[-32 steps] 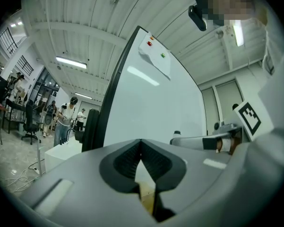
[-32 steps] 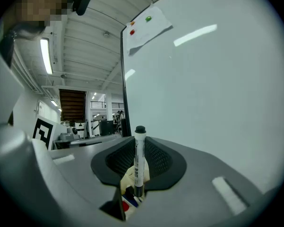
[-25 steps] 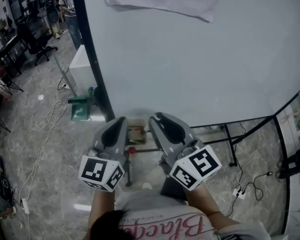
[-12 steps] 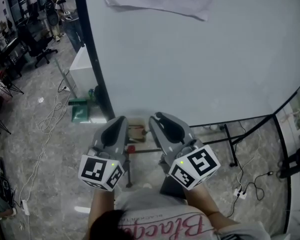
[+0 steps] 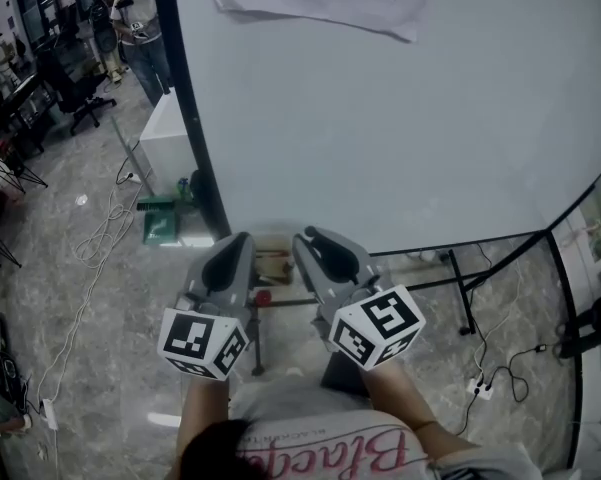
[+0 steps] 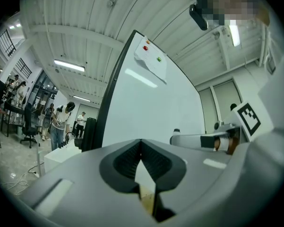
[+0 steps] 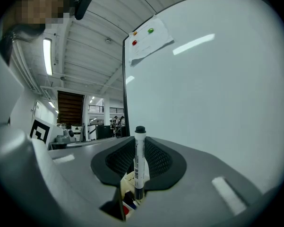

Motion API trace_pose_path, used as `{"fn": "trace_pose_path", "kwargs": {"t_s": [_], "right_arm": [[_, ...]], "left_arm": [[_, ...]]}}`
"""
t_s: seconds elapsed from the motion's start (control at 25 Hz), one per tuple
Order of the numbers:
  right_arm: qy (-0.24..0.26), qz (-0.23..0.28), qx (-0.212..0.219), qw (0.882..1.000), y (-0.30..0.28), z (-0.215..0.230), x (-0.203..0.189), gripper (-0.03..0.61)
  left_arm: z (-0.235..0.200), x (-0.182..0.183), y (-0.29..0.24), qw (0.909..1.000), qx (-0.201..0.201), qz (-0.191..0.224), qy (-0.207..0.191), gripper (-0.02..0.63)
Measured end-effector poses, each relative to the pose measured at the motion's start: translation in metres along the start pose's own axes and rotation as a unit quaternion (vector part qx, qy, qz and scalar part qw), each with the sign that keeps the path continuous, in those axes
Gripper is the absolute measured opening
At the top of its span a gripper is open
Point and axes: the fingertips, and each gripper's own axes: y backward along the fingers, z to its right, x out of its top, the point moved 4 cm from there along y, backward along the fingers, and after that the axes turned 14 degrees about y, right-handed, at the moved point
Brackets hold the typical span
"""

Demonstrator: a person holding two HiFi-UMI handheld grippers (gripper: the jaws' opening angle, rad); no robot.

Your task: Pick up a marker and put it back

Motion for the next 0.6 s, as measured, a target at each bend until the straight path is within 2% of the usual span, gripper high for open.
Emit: {"fn": "trace_pose_path", "kwargs": {"t_s": [0.36,0.6], "right_arm": [[-0.057,-0.034,-0.002,0.998,-0.018,0.001,-0.046,0.064],[-0.075,-0.07,0.015,0.995,-0.03,-0.008,-0.076,0.064]], "left_arm": [[-0.002,-0.003,-0.001,1.0,-0.005,-0.004,0.006,0.0],[-0.002,-0.006,-0.001,0.9998,-0.001,-0.013,-0.013,0.0]]}}
